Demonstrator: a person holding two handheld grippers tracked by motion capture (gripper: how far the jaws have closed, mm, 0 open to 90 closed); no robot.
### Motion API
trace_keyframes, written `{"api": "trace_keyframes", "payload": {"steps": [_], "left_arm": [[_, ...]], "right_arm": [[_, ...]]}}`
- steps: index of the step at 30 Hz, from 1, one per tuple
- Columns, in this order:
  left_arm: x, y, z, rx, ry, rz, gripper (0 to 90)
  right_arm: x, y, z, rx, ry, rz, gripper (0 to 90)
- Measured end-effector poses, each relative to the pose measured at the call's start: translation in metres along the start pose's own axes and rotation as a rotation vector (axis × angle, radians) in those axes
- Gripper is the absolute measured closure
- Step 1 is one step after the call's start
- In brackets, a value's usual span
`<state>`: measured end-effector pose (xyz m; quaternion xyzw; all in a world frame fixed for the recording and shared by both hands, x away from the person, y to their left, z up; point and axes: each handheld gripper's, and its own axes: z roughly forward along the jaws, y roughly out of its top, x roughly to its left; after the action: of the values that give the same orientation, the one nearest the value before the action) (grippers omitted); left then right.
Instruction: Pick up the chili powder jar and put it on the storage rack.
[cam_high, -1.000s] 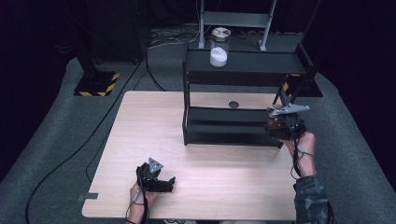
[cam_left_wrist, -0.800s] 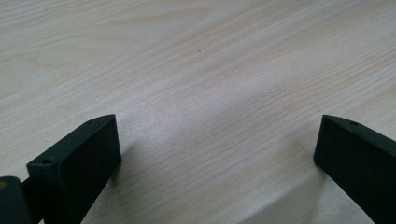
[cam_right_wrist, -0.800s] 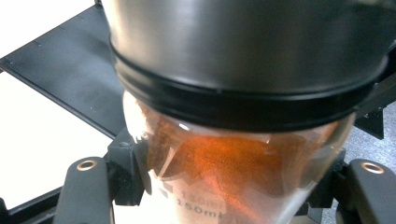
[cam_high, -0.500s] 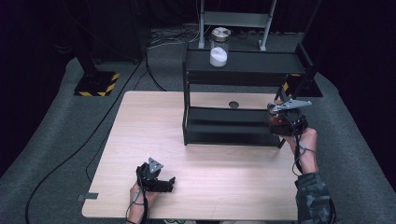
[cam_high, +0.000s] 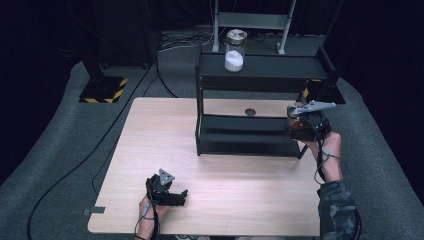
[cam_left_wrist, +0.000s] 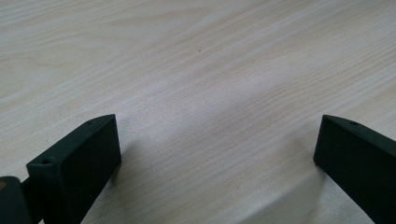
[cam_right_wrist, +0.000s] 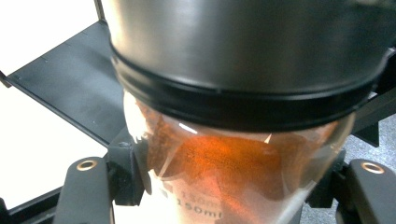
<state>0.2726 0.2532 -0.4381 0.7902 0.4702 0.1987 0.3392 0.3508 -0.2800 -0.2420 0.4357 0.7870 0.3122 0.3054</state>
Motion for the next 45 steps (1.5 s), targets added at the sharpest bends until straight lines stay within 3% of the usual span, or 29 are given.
{"api": "trace_keyframes", "payload": {"steps": [45], "left_arm": [[-0.001, 0.0, 0.0, -0.002, 0.005, 0.007, 0.0]], "right_arm": [[-0.013, 0.048, -0.02, -0.027, -0.026, -0.031, 31.1]]}}
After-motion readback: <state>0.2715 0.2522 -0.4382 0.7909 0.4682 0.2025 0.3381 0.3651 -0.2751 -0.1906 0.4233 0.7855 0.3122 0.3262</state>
